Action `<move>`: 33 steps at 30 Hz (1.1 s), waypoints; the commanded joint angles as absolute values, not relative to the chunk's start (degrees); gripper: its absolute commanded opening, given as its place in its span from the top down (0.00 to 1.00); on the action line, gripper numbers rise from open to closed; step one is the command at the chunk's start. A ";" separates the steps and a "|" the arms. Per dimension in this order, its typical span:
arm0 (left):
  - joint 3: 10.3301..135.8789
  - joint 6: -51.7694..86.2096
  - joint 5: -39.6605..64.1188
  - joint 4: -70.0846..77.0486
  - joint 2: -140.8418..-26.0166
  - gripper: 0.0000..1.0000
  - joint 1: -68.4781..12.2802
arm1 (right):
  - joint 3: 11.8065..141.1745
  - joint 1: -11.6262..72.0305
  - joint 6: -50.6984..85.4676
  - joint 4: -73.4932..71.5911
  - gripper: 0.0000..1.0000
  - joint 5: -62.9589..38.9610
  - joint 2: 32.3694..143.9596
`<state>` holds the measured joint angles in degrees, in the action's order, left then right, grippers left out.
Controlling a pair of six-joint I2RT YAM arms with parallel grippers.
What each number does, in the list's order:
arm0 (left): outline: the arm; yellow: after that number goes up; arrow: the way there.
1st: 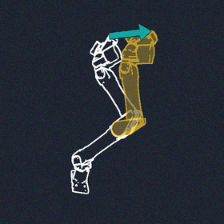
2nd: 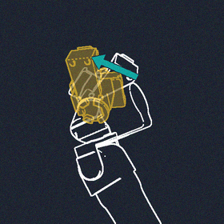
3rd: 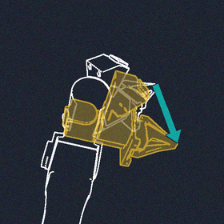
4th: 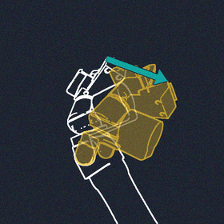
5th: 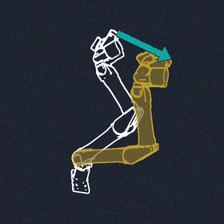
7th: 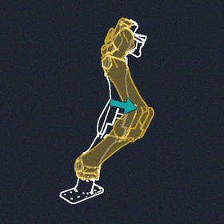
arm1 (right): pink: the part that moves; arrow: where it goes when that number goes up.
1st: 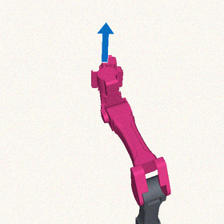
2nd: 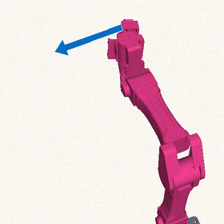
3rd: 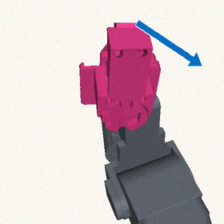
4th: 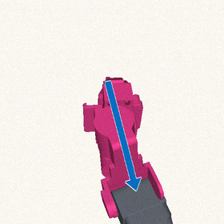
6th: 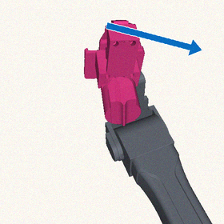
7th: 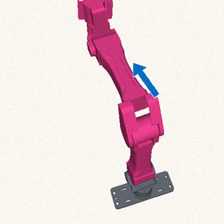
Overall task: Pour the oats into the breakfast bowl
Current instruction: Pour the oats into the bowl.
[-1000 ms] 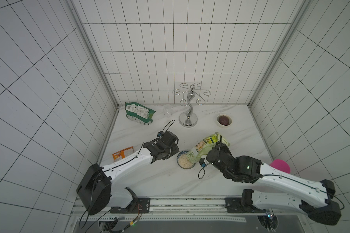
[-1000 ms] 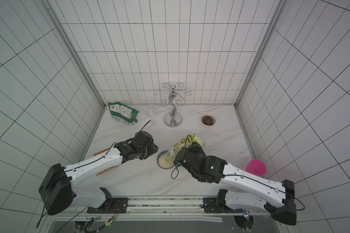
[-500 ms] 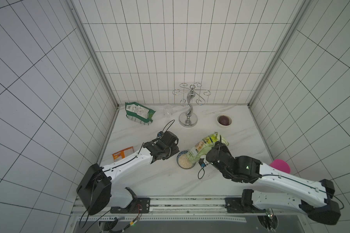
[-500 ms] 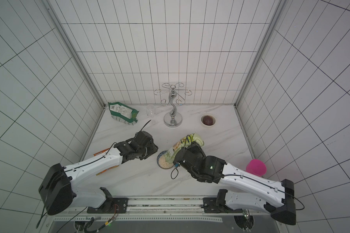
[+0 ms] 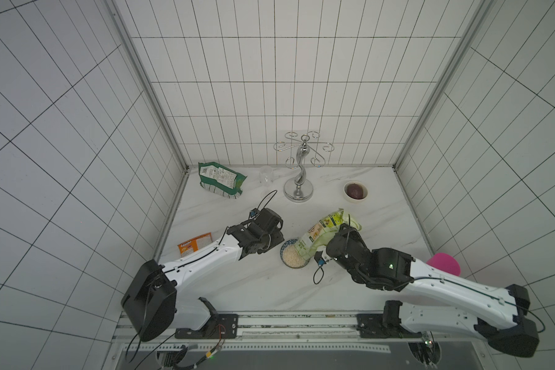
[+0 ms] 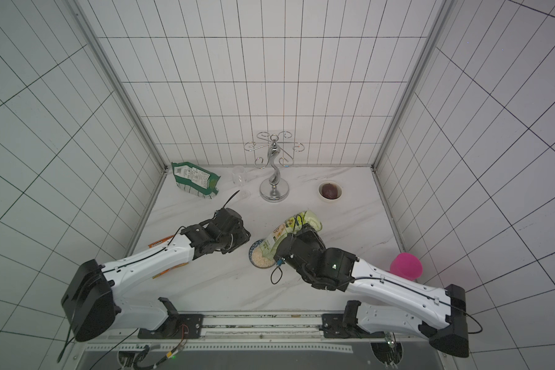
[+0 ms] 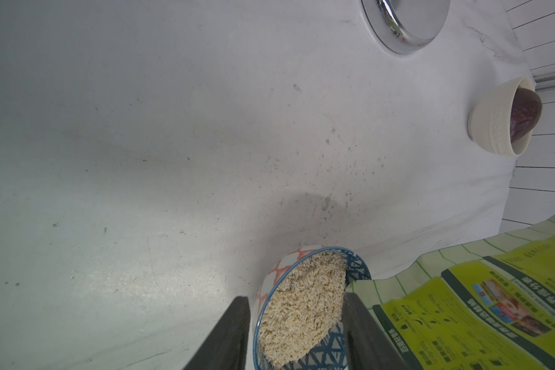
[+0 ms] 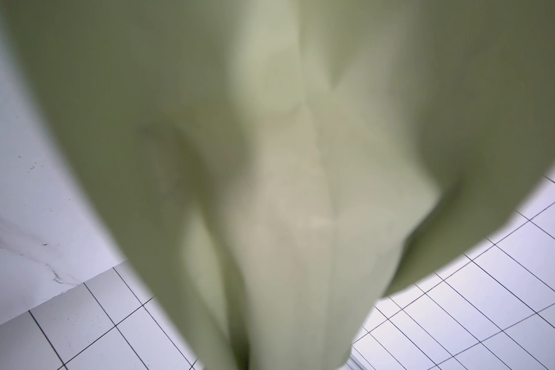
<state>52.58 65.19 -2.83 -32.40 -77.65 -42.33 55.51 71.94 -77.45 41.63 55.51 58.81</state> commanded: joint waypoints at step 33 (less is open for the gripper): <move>52.98 65.98 -4.13 -33.12 -76.93 0.51 -42.35 | 57.26 72.14 -80.61 32.50 1.00 63.12 56.29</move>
<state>52.58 65.80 -3.18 -32.47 -77.62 -42.33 55.48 71.99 -80.73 38.81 56.47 57.28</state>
